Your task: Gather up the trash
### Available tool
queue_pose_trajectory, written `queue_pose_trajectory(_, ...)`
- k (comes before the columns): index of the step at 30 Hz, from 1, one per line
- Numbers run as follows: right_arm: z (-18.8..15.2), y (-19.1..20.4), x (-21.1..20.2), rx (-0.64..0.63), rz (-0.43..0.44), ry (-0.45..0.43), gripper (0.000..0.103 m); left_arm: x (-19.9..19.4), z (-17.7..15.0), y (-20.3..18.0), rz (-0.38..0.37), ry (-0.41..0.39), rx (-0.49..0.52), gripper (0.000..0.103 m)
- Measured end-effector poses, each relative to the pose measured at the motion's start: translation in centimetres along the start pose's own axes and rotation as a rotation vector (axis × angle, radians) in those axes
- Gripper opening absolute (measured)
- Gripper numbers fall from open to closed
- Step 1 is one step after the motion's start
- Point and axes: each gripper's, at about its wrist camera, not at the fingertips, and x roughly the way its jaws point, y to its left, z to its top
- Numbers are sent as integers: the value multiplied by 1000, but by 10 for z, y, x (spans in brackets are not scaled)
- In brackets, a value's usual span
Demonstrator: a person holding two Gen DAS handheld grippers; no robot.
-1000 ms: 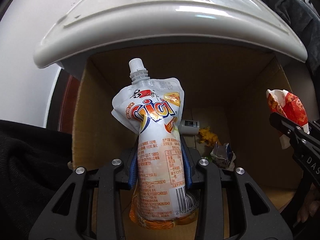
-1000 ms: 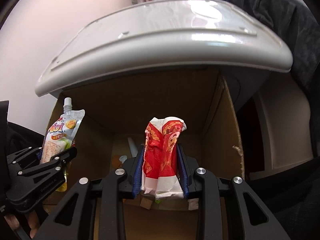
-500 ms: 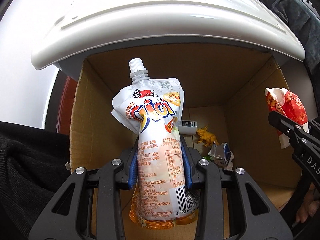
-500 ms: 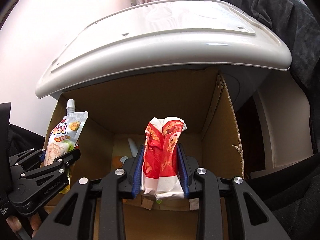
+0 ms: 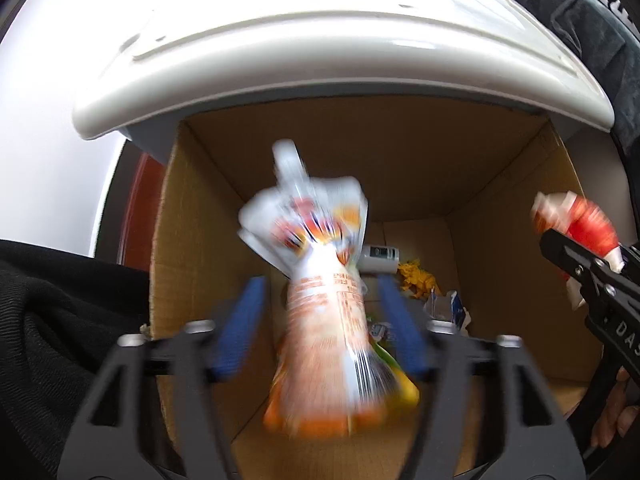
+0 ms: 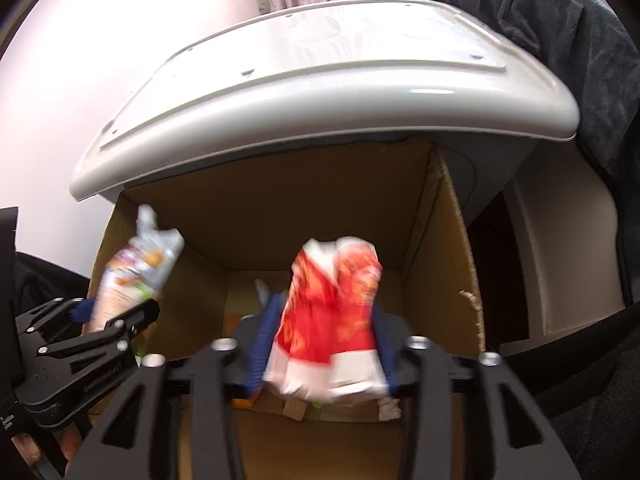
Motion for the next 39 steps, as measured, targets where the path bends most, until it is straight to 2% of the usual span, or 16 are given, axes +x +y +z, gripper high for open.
queue_pose_trajectory(12, 1, -13, -6, 44, 3, -10, 53, 6, 3, 7, -4, -4, -25, 73)
queue_pose_trajectory(15, 2, -10, -4, 46, 0, -11, 56, 4, 0, 6, -6, -7, -29, 73)
queue_pose_trajectory(18, 3, -9, -3, 51, -7, -18, 62, 4, -1, 6, -11, -10, -38, 73)
queue_pose_trajectory(21, 3, -11, -6, 63, -18, -35, 73, 2, -1, 8, -28, -15, -54, 73)
queue_pose_trajectory(23, 4, -14, -9, 78, -23, -49, 85, 0, 0, 11, -49, -24, -70, 73)
queue_pose_trajectory(28, 9, -21, -24, 110, -39, -110, 98, -17, 5, 10, -94, -103, -77, 73)
queue_pose_trajectory(32, 18, -21, -37, 104, -57, -173, 98, -44, 10, 1, -82, -227, -24, 74)
queue_pose_trajectory(34, 23, -21, -43, 89, -72, -199, 98, -60, 11, -4, -74, -297, 7, 85)
queue_pose_trajectory(36, 29, -21, -49, 79, -93, -232, 98, -75, 14, -7, -65, -362, 30, 90)
queue_pose_trajectory(39, 36, -26, -56, 79, -117, -267, 98, -91, 19, -9, -49, -428, 45, 90)
